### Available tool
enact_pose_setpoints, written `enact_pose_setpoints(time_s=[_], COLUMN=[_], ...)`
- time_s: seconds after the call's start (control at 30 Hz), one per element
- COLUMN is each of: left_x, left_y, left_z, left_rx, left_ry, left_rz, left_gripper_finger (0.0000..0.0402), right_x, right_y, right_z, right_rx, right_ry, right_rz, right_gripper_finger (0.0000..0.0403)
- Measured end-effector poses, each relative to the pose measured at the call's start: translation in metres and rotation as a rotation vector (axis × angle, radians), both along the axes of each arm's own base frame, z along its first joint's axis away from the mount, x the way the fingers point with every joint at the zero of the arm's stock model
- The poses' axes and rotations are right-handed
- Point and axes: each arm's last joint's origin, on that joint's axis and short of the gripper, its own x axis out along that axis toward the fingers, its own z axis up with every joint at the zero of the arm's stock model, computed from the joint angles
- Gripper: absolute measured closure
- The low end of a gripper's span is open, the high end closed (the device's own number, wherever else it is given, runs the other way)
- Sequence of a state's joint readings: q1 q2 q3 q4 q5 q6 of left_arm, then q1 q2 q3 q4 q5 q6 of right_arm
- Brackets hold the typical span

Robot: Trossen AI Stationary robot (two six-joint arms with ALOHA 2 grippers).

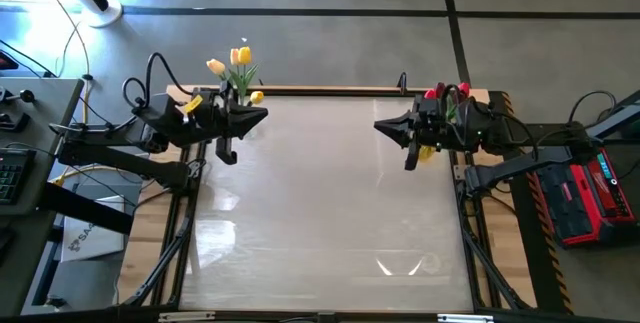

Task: Sort flowers into vase by color
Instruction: Return to Home Position

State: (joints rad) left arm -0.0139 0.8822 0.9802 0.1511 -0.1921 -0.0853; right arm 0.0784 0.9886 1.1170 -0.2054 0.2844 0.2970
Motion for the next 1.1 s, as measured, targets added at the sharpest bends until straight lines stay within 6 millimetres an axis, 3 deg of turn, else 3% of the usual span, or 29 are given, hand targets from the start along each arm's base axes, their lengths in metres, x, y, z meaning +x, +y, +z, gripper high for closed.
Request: enact_pose_setpoints(time_s=[0.17,0.47,0.8,0.97,1.1], left_x=[0.001,0.003,-0.011,-0.024,-0.031], left_y=[0.0,-0.001,-0.003,-0.002,-0.002], left_z=[-0.002,-0.007,-0.012,-0.014,-0.019], left_rx=[0.0,-0.017,-0.089,-0.097,-0.09], left_ry=[0.025,0.072,0.137,0.187,0.252], left_rz=[0.001,-0.013,-0.038,-0.037,-0.026], left_gripper_finger=[0.0401,0.0401,0.0401,0.0401,0.0401], right_x=[0.0,-0.006,-0.054,-0.075,-0.081], right_y=[0.0,-0.001,0.007,0.01,0.014], right_z=[0.001,0.008,0.027,0.023,0.019], right_rx=[0.093,0.112,0.027,-0.031,-0.081], right_ry=[-0.026,-0.088,-0.171,-0.102,-0.051], right_rz=[-0.01,-0.028,0.015,0.021,0.067], right_gripper_finger=[0.0402,0.0402,0.0402,0.0403,0.0403])
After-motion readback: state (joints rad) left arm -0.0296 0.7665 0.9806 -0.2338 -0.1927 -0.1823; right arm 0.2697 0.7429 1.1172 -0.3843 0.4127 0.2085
